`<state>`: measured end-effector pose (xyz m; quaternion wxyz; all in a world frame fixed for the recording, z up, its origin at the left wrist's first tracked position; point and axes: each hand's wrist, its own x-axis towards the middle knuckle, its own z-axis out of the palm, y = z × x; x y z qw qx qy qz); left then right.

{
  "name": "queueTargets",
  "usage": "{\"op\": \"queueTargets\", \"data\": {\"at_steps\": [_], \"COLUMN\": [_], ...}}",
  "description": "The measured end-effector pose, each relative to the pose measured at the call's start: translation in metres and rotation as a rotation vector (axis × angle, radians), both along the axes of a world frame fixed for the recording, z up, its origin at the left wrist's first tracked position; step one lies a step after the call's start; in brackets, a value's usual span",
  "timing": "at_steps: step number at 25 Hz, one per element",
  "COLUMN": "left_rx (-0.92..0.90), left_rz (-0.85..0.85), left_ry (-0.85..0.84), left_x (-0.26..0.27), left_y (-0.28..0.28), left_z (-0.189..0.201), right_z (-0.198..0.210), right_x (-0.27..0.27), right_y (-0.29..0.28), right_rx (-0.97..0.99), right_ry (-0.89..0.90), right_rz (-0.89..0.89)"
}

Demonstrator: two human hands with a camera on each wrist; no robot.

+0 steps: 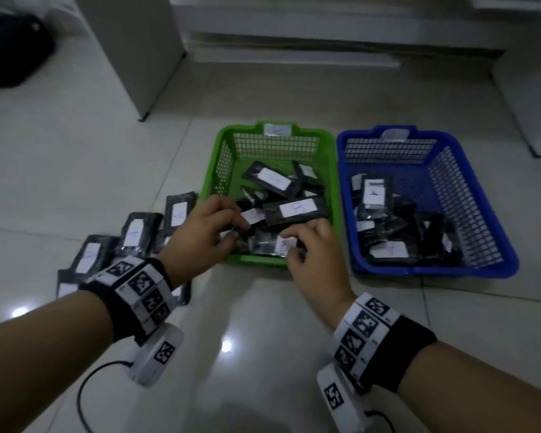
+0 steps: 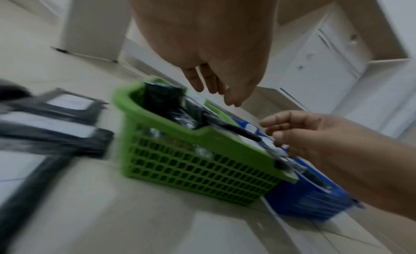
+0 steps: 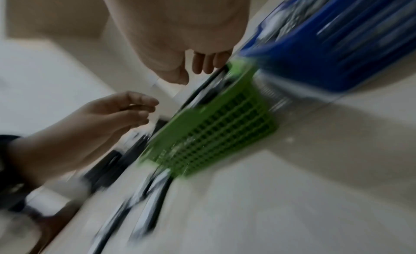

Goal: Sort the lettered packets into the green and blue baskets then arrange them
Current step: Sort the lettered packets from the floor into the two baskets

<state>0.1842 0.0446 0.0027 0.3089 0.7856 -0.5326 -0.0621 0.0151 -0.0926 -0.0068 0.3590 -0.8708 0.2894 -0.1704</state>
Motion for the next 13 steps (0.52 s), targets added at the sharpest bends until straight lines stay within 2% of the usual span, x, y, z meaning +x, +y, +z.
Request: {"op": "queueTargets", "data": {"at_steps": [3,7,11,13], "left_rx": [0.065,0.236,0.404,0.427], "left_rz": [0.249,0.534,0.774,0.899], "left_ry": [0.021,0.064,0.132,0.173], "left_x": [0.025,0.033,0.038,0.039], "left_y": [0.073,0.154,0.204,0.224], "left_z": [-0.016,-0.037,-0.062,-0.076], "right_z": [-0.007,-0.024,-0.048,-0.058], "right_x": [0.020,0.054,0.087,0.100], "right_y": [0.058,0.114,0.148,0.161], "right_rx": [-0.057,0.024,-0.010,-0.059], "right_ry": [0.012,0.123,0.359,0.433], "right_rz": [0.271,0.510,0.542,0.533]}}
